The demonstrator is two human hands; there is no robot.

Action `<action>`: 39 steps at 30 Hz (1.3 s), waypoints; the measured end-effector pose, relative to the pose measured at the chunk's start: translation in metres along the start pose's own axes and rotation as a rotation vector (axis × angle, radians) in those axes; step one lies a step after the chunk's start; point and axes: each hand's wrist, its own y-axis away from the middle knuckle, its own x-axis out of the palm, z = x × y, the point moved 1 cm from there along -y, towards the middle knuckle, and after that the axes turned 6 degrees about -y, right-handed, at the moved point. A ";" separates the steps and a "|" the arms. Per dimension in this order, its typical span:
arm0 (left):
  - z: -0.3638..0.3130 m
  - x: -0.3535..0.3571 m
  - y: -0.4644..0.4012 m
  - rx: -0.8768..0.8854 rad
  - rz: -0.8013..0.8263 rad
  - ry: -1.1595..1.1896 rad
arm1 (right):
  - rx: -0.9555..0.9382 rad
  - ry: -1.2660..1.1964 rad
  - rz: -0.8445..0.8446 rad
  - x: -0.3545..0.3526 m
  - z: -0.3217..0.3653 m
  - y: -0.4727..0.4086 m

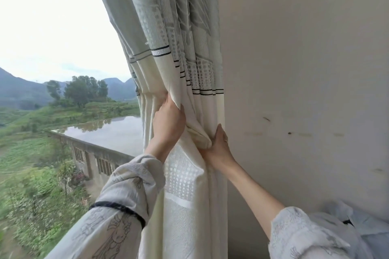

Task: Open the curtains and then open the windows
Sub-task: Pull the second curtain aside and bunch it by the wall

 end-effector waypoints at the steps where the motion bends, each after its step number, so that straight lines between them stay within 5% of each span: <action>1: 0.000 0.007 -0.004 0.011 0.001 -0.003 | -0.004 0.007 -0.005 0.001 -0.004 -0.006; 11: 0.002 0.091 -0.053 0.065 0.059 0.036 | 0.117 -0.022 -0.121 -0.013 -0.042 -0.067; 18: -0.001 0.149 -0.081 0.111 0.056 0.128 | 0.034 -0.002 -0.182 -0.029 -0.072 -0.110; 39: -0.003 0.137 -0.041 0.067 0.085 0.171 | 0.120 0.097 -0.129 -0.031 -0.068 -0.069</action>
